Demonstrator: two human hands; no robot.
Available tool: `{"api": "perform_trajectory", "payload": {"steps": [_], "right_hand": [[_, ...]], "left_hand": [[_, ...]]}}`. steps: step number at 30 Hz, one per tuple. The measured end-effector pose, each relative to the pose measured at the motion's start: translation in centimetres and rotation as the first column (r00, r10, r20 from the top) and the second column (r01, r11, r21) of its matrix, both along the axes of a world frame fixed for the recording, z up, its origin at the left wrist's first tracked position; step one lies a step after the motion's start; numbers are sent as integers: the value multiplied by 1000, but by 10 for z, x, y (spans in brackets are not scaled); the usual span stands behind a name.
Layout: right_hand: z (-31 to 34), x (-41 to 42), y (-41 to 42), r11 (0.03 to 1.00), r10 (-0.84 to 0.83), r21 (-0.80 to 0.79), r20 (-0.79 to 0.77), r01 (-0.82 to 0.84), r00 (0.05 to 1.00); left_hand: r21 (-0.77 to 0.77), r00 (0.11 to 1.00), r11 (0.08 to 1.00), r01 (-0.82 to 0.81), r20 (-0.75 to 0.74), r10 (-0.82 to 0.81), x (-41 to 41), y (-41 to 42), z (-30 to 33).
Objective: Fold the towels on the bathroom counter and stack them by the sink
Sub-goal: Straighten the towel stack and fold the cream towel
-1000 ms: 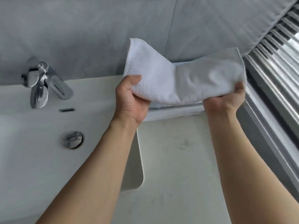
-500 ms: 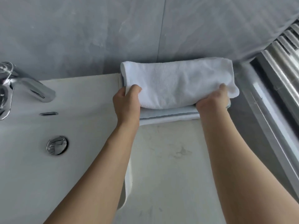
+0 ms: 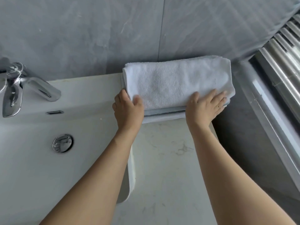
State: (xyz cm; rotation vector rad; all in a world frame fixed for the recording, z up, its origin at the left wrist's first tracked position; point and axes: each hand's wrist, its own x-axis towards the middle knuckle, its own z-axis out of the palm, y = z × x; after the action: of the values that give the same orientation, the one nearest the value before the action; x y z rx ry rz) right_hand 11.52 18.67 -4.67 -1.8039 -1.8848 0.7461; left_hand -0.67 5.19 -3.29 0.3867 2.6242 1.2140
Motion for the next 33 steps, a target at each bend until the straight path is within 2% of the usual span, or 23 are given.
{"api": "perform_trajectory", "payload": {"steps": [6, 11, 18, 25, 33], "right_hand": [[6, -1, -45, 978, 193, 77, 6, -193, 981], [12, -21, -113, 920, 356, 202, -66, -337, 932], [9, -68, -231, 754, 631, 351, -153, -555, 760], [3, -143, -364, 704, 702, 345, -209, -621, 681], [5, -245, -518, 516, 852, 340, -300, -786, 429]], "left_hand": [[0, 994, 999, 37, -100, -37, -1, -39, -2], [37, 998, 998, 52, -28, -51, -4, -96, -8], [60, 999, 997, 39, -6, -39, -32, -199, -23], [84, 990, 996, -21, -136, 33, -95, -338, -26], [167, 936, 954, -250, -210, 283, -179, -480, -24]]}}
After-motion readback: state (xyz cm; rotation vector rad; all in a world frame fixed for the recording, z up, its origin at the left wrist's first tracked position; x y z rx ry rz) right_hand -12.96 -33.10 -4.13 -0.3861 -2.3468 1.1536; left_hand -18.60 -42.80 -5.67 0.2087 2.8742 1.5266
